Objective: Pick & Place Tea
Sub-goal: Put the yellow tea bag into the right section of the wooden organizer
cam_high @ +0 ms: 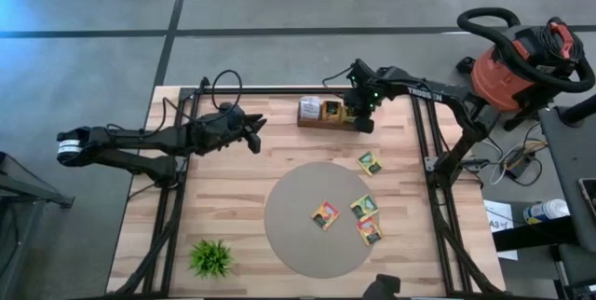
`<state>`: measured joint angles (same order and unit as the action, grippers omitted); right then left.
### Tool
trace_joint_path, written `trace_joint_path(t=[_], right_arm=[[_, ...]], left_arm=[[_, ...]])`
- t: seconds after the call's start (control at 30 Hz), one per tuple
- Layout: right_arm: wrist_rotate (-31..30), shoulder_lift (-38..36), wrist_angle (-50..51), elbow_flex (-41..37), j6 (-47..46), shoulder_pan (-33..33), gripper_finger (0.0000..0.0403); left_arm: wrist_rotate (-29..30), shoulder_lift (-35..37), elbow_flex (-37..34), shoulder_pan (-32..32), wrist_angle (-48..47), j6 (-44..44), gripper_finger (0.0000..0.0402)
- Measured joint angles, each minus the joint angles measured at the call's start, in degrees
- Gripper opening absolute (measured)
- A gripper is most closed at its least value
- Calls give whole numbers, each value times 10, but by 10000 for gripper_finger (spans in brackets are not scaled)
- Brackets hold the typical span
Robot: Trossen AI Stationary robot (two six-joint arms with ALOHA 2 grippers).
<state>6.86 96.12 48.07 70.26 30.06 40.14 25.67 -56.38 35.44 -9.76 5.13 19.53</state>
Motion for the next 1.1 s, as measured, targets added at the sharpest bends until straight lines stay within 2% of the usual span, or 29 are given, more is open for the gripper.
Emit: trace_joint_path(t=[0.37, 0.77, 1.1], right_arm=[[-9, 0, -53, -44, 0, 0, 15], [-48, -4, -53, -28, -9, 0, 118], [-61, -16, 9, 24, -10, 0, 136]], left_arm=[[1, 0, 0, 0, 0, 1, 94], [1, 0, 0, 0, 0, 5, 94], [0, 0, 0, 0, 0, 5, 94]])
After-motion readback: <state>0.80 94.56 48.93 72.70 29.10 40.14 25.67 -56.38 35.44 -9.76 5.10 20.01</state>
